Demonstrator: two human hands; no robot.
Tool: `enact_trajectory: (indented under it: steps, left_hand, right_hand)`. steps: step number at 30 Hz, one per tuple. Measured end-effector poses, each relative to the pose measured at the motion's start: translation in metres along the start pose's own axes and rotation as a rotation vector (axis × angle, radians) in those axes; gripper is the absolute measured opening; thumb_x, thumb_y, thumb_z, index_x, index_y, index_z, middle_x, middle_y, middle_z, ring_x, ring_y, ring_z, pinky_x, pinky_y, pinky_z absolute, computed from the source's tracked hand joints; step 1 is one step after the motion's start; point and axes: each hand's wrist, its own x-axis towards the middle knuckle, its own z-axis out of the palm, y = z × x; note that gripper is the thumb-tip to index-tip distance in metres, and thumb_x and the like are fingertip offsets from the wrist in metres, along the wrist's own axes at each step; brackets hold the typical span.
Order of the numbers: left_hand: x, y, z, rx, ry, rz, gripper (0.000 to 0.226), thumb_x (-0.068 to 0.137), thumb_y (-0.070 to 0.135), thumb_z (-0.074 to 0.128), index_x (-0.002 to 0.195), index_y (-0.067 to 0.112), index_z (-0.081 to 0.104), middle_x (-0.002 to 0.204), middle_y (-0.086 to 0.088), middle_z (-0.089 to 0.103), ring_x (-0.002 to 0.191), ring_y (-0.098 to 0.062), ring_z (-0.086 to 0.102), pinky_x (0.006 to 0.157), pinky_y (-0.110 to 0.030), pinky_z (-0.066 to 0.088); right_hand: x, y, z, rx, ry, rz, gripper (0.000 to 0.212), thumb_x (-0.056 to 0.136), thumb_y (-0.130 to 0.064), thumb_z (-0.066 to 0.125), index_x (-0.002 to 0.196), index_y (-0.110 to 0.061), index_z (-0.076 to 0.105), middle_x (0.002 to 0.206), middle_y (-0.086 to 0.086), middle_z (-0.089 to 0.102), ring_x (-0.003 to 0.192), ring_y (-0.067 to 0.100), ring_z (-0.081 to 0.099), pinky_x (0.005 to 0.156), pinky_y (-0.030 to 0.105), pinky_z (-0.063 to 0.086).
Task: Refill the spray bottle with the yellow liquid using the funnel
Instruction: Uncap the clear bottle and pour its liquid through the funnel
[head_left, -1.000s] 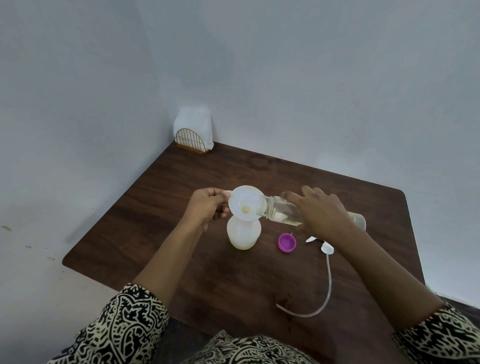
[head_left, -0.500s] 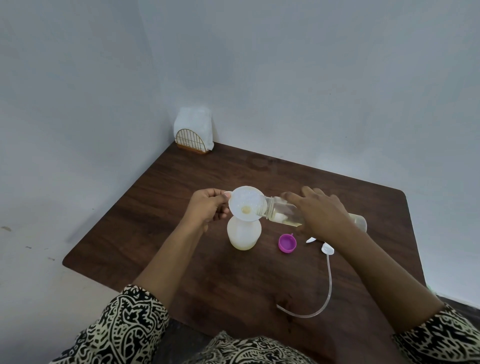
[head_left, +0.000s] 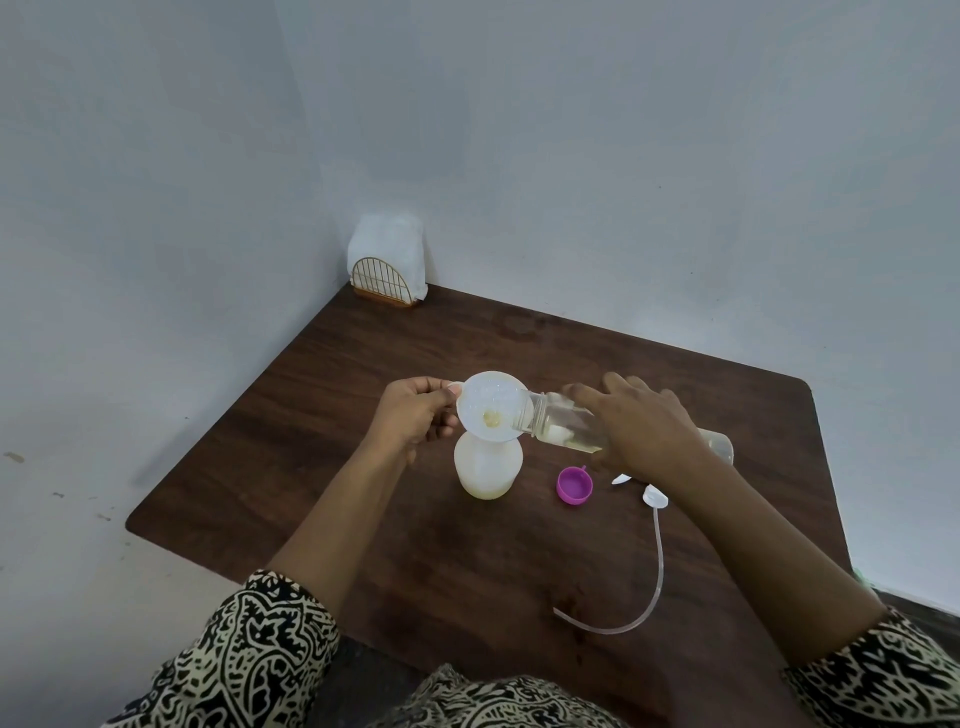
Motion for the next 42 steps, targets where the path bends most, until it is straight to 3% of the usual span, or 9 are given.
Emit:
enact_trajectory:
  steps: [42]
  left_hand:
    - [0.0022,-0.0004,0.0004,-0.019,-0.001,-0.019,0.009,0.093,0.012,0.061,0.093,0.008,0.069,0.070,-0.008,0.064,0.053,-0.011,0.054,0.052,-0.024,0.051]
  right_hand:
    - [0.0019,0.0042,0.0019,0.011,0.027,-0.016,0.077,0.080,-0.043,0.069,0.142,-0.037,0.025,0.126,0.002,0.046,0.117,0.021,0.047,0.091,0.040,0.043]
